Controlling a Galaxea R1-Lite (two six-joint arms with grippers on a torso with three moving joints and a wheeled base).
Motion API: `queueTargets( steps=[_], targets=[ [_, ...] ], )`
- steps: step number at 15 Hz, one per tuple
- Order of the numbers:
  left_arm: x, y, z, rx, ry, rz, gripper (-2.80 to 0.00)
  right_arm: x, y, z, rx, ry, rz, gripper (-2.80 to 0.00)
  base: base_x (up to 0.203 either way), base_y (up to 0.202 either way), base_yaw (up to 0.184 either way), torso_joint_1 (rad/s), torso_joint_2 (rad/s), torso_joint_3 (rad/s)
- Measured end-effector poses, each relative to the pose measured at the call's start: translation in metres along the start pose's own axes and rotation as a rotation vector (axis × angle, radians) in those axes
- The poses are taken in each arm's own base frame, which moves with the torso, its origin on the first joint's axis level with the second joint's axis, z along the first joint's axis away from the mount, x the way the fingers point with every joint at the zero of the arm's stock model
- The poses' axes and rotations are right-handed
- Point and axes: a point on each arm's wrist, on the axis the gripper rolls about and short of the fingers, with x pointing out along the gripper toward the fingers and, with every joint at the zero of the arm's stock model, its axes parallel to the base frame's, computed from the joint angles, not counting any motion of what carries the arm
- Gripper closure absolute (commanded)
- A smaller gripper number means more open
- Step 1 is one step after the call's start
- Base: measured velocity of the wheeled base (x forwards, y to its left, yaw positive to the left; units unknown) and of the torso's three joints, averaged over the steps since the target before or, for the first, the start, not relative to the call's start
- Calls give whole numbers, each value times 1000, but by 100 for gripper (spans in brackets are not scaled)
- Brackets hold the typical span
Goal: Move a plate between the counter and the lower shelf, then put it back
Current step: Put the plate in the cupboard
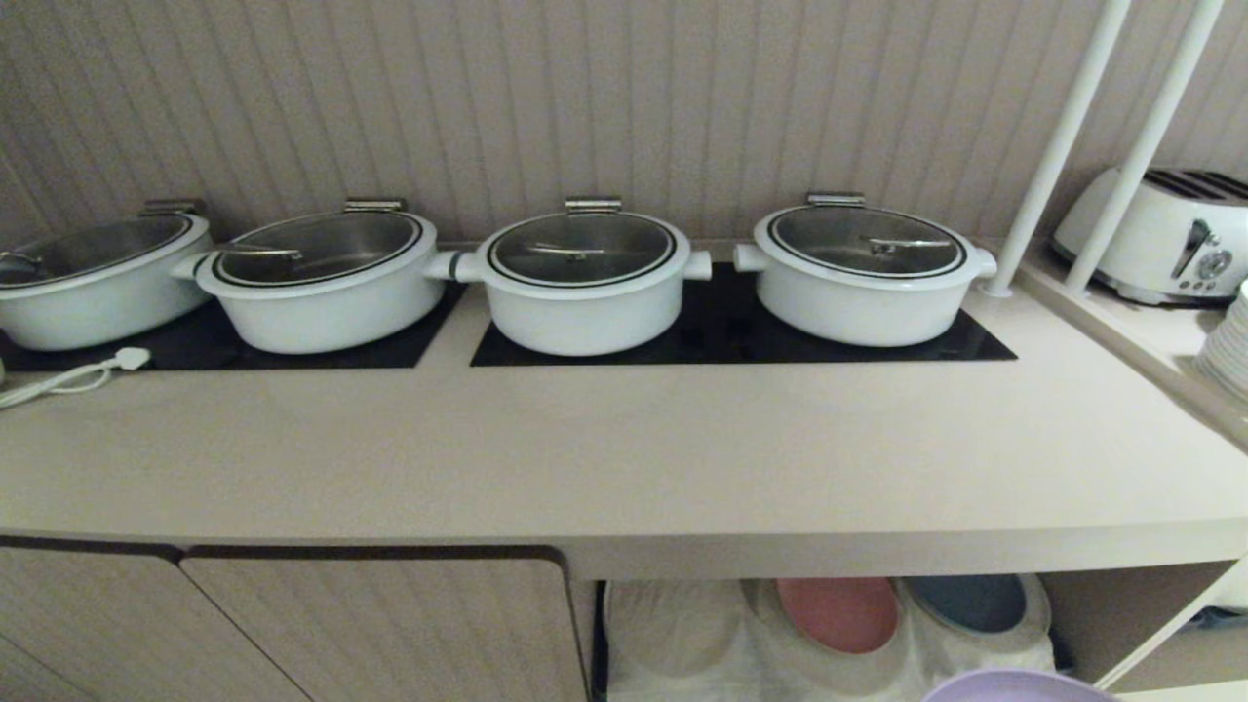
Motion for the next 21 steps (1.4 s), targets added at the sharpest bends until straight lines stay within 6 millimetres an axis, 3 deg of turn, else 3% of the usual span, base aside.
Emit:
queueTargets(
  steps=[5, 21],
  targets=[
    [0, 0, 0, 0, 1, 0, 0, 0, 0, 0, 1, 1, 1, 0, 0, 147, -2, 4, 3, 4],
    [0, 0, 0, 0, 0, 0, 0, -8, 4, 2, 19, -2, 20, 0, 0, 0, 0, 0, 0, 0]
  ],
)
